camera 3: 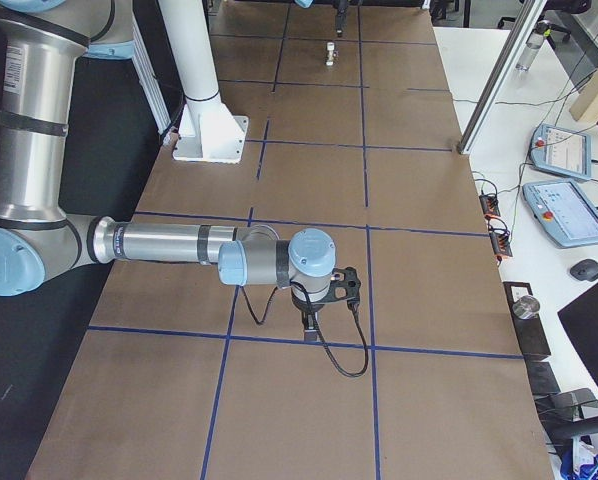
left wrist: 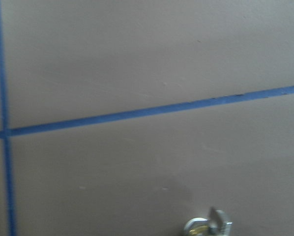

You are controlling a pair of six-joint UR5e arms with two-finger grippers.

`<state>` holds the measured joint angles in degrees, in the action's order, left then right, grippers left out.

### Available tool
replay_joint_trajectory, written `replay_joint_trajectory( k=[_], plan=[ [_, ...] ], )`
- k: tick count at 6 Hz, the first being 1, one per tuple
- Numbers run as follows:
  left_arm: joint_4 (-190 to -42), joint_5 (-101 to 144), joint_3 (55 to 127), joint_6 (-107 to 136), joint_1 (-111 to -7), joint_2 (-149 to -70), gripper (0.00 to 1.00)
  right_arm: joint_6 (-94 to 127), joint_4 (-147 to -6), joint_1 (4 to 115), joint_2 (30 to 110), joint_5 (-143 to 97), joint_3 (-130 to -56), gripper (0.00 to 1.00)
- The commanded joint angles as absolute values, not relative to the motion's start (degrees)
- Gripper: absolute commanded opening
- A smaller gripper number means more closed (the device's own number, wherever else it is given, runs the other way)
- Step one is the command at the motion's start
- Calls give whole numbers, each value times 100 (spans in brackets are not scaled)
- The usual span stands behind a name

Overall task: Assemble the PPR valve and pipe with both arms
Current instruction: 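Lower the left gripper onto the white pipe piece and grasp it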

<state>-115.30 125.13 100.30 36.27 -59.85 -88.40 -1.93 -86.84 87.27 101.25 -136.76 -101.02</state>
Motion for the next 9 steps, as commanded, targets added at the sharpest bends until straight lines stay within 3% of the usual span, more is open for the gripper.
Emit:
replay_joint_trajectory(
  k=[1, 6, 7, 8, 9],
  plan=[
    [-11628, 12480, 10037, 3858, -5783, -8816, 100, -193, -8684, 8728, 10125, -13676, -10090, 100],
    [-11619, 12472, 9949, 3815, -5590, -8736, 100, -193, -8684, 8728, 10125, -13676, -10064, 100],
    [-11619, 12359, 9949, 3849, -5572, -8736, 72, -202, -8684, 8728, 10125, -13667, -10063, 100],
    [-11610, 12262, 9941, 3945, -5555, -8754, 8, -193, -8684, 8728, 10134, -13676, -10072, 100],
    [-11602, 12261, 9940, 3946, -5555, -8754, 5, -193, -8684, 8728, 10134, -13676, -10072, 100]
  ],
)
